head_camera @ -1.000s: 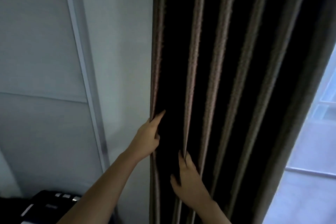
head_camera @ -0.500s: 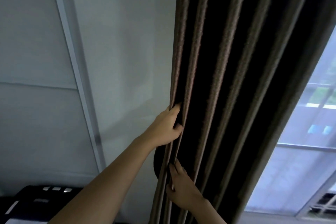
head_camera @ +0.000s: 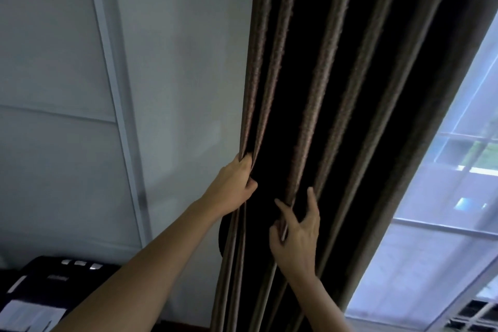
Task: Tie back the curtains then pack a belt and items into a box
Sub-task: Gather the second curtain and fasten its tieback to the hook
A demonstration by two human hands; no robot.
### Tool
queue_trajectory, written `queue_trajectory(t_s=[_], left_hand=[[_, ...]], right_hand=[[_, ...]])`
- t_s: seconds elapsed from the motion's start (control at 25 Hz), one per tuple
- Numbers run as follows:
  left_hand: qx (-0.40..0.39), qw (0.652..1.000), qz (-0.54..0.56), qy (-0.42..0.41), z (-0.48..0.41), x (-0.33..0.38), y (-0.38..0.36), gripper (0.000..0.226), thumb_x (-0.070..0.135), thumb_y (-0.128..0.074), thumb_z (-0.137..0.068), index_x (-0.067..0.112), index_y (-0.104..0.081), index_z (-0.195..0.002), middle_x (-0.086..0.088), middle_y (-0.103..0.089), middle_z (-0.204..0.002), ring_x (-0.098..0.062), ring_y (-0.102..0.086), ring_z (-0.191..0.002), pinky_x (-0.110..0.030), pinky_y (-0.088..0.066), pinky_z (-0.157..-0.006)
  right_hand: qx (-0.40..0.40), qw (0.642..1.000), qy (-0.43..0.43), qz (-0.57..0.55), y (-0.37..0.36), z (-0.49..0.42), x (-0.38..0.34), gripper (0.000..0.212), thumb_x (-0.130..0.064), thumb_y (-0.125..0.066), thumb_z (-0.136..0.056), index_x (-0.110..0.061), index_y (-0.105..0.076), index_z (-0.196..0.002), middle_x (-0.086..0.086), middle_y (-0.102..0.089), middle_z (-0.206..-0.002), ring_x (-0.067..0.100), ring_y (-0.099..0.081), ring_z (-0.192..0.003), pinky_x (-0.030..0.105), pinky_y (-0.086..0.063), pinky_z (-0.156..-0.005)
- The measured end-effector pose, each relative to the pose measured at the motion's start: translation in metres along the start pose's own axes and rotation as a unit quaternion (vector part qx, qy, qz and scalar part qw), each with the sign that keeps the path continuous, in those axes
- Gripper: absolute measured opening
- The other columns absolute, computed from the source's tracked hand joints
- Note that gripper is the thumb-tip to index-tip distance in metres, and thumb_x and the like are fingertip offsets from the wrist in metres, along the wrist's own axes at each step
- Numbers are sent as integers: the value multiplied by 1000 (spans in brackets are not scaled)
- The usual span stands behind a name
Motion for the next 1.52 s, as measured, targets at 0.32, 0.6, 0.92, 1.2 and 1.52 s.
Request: queue_trajectory(t_s=[0.32,0.6,0.92,1.2,1.52], left_hand=[[-33,999,7,29,-7,-3,-7,32,8,-44,-92,3,-39,-123,1,-47,-72,-16,-50,-61,-21,-35,-52],[-70,997,-16,12,-16,2,-18,28,8,-39,-95,4,-39,-123,7,-40,-67,-7,-42,-54,-18,-31,-49],[-77,996,-39,2,-20,26,-26,36,41,-48,-91,10,-44,-111,-2,-56,-80,-20,-59,-70,-34,-50,-61],[-33,999,-41,12,-23,10,-30,10,12,-43,-94,5,-45,-100,-8,-53,-78,-23,-55,-67,-31,-44,-60],[-41,999,-16,9,-26,5,-34,10,13,-42,-95,5,-43,-100,-8,-53,-81,-24,-54,-69,-33,-43,-61]], right_hand=[[-292,955,17,-59,-20,-22,15,73,-22,-56,-82,-20,-23,-148,-5,-15,-154,17,-27,-139,21,-23,-113],[-423,905,25,30,-37,19,5,63,-17,-42,-92,-13,-15,-149,4,7,-159,27,-19,-141,26,-22,-114],[-423,904,10,61,-44,21,4,59,-23,-43,-91,-10,-24,-145,4,-6,-157,28,-18,-142,32,-20,-117],[12,1000,-18,-4,8,-19,32,48,-17,-69,-74,-23,-59,-122,16,-12,-155,16,-7,-142,43,-20,-113],[-188,978,-25,-85,12,-65,34,60,-8,-55,-85,-12,-36,-142,-1,-31,-142,18,-33,-136,9,-17,-107]])
Point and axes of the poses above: each hand's wrist, its own z-axis away from the middle knuckle, its own y-axis out of the back of the hand, x = y × z, the point moved 1 cm from there along -z, towards the middle knuckle
